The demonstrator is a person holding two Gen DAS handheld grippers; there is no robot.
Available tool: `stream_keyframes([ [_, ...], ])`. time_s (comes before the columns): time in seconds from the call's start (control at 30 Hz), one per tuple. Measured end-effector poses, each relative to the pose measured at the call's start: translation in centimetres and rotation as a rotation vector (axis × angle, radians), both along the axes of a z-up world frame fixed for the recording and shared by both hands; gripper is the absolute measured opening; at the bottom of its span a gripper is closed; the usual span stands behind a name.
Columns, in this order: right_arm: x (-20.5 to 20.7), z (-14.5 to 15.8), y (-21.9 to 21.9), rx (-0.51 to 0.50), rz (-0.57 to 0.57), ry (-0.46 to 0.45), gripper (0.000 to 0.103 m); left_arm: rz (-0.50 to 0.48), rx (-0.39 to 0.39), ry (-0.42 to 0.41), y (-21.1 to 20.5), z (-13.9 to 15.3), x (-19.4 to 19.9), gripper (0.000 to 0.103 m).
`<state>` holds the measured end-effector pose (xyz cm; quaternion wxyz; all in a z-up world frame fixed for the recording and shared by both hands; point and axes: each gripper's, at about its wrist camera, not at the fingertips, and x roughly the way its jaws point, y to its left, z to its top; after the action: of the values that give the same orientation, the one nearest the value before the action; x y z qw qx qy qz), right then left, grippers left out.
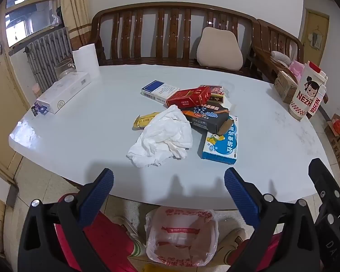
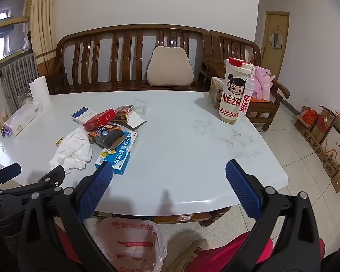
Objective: Collect trash
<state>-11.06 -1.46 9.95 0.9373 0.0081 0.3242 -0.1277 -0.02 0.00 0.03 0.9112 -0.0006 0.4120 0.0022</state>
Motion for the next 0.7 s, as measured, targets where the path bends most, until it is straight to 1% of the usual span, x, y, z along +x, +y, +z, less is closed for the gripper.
stream_keyframes([
  [0.13,0.2,-0.1,-0.2,-0.002,-0.002,-0.005,0.098,0.007,0.015,-0.026,-0.3,0.2,-0.2,0.096],
  [0.17,0.2,-0.1,-0.2,-0.008,-0.002,-0.005,0.098,0.005,-0.019,-0.027,0.4,0.3,-0.4,0.096],
  [0.27,0.3,0.0,0.2,-0.01,0.002,-0.007,0.098,0.008,0.003,-0.02,0.4,0.3,-0.2,0.096],
  [0.33,0.3,-0.1,0.2,-0.01,0.006,-0.01,0.098,0.01,-0.006,-0.02,0.9,0.4,-0.2,0.096],
  [0.4,0.7,0.3,0.2,-0.014,0.007,-0.008,0.098,0.012,-0.002,-0.016,0.7,0.4,0.0,0.096],
  [0.7,0.8,0.0,0.4,-0.023,0.021,-0.013,0.098,0.018,0.003,-0.016,0.8,0.5,0.1,0.096],
])
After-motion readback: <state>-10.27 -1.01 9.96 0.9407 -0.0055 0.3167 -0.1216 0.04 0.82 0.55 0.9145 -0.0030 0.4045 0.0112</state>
